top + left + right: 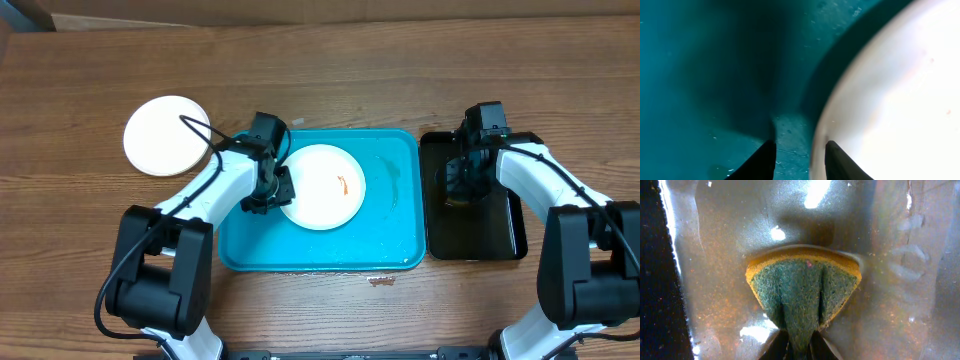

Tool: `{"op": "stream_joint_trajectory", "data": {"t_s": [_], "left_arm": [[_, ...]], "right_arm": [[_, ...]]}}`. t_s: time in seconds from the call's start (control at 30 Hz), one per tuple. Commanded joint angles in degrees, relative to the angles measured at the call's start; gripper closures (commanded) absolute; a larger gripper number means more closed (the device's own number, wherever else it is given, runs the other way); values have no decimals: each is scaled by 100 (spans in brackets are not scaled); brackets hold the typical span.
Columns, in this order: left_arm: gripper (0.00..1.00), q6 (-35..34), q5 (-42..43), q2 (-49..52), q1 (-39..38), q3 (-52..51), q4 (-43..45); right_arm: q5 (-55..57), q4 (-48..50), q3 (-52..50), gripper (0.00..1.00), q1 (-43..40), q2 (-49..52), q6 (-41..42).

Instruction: Clean dirty plates on tray and stack at the side

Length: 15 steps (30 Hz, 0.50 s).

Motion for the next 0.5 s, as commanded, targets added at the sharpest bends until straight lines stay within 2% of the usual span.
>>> {"op": "stream_joint_trajectory", "data": {"t_s": [0.0, 0.33, 0.47], "left_arm": [[67, 31, 363, 79, 146, 146, -11], [68, 76, 717, 76, 205, 188, 249], [73, 76, 715, 79, 205, 188, 201]], "right_arm": [[-28, 42, -42, 93, -7, -15, 17], [-28, 39, -42, 92, -7, -15, 17], [-28, 39, -42, 92, -7, -15, 17]]}}
